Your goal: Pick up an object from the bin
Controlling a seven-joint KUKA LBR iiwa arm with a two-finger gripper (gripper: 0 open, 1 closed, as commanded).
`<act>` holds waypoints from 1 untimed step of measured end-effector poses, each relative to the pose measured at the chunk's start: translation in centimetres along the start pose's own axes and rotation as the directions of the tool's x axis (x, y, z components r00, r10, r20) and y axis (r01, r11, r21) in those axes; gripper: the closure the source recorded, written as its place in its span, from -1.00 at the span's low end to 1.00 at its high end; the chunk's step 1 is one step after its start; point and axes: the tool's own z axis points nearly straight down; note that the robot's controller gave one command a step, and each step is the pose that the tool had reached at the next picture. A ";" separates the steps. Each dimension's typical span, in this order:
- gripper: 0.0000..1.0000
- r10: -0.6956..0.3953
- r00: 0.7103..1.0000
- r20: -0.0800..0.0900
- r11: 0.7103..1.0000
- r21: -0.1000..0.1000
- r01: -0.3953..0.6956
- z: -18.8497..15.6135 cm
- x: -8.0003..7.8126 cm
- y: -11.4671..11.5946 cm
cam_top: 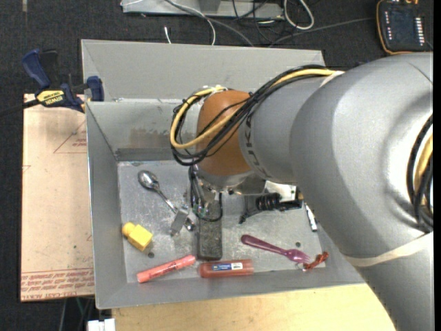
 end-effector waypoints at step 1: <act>-1.00 -0.287 0.958 0.014 0.958 -0.004 0.287 -4.4 -2.3 -0.3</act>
Offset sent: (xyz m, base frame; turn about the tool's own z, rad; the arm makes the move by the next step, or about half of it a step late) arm 0.0132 -0.0034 0.0300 0.2367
